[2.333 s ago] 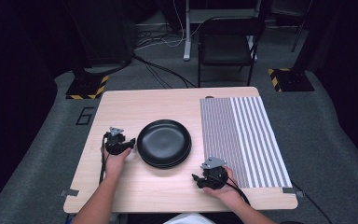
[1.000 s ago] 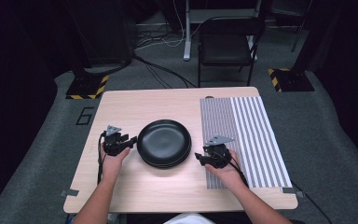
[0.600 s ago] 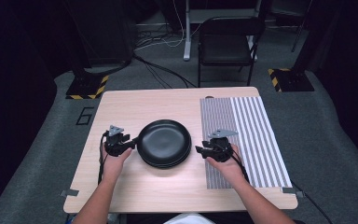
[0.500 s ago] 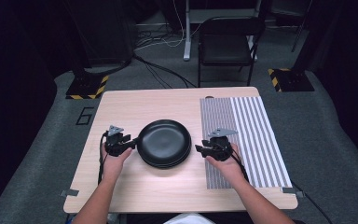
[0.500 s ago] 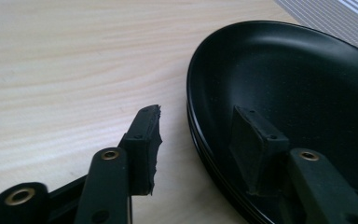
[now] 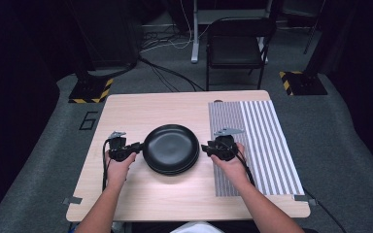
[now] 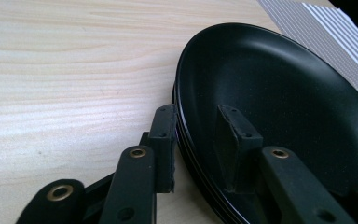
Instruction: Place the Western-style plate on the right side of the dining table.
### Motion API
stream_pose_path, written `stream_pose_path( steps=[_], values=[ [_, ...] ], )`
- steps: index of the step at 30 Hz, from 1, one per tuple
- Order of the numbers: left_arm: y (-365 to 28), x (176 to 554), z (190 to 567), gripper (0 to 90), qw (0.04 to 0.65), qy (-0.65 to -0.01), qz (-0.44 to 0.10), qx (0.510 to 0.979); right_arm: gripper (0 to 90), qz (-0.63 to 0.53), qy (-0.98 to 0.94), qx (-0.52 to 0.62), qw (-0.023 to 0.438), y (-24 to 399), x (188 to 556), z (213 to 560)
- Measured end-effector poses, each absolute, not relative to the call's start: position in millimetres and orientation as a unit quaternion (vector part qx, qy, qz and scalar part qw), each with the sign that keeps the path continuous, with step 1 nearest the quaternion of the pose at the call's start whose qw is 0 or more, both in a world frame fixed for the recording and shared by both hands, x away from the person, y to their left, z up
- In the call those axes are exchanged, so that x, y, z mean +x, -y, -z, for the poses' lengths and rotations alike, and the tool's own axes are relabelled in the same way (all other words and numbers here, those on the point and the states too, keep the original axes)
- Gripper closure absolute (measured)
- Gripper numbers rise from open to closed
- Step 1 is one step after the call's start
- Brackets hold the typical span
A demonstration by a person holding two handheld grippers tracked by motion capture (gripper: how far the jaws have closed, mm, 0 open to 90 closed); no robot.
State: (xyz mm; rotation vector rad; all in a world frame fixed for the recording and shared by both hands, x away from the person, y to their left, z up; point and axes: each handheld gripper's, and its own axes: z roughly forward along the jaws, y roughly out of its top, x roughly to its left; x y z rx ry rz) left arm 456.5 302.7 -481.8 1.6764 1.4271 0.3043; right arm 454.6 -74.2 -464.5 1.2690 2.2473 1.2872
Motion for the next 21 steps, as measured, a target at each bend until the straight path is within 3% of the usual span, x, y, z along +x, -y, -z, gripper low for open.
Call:
stream_pose_path(
  steps=[8,11,14,21],
  values=[
    [-304.9,459.2,485.6,74.9,0.448,-0.584,-0.096,0.670,64.8,-0.434,-0.772,0.445,0.135,66.8,461.0,468.8],
    [-306.7,460.4,487.4,80.0,0.451,-0.589,-0.083,0.666,66.8,-0.435,-0.773,0.449,0.109,63.5,465.9,471.1],
    [-308.2,460.6,487.7,82.3,0.451,-0.589,-0.080,0.666,63.1,-0.431,-0.766,0.471,0.080,60.4,468.7,476.3],
    [-306.9,458.9,487.1,84.0,0.453,-0.584,-0.070,0.669,64.6,-0.447,-0.737,0.504,0.055,59.1,473.3,486.2]
  ],
)
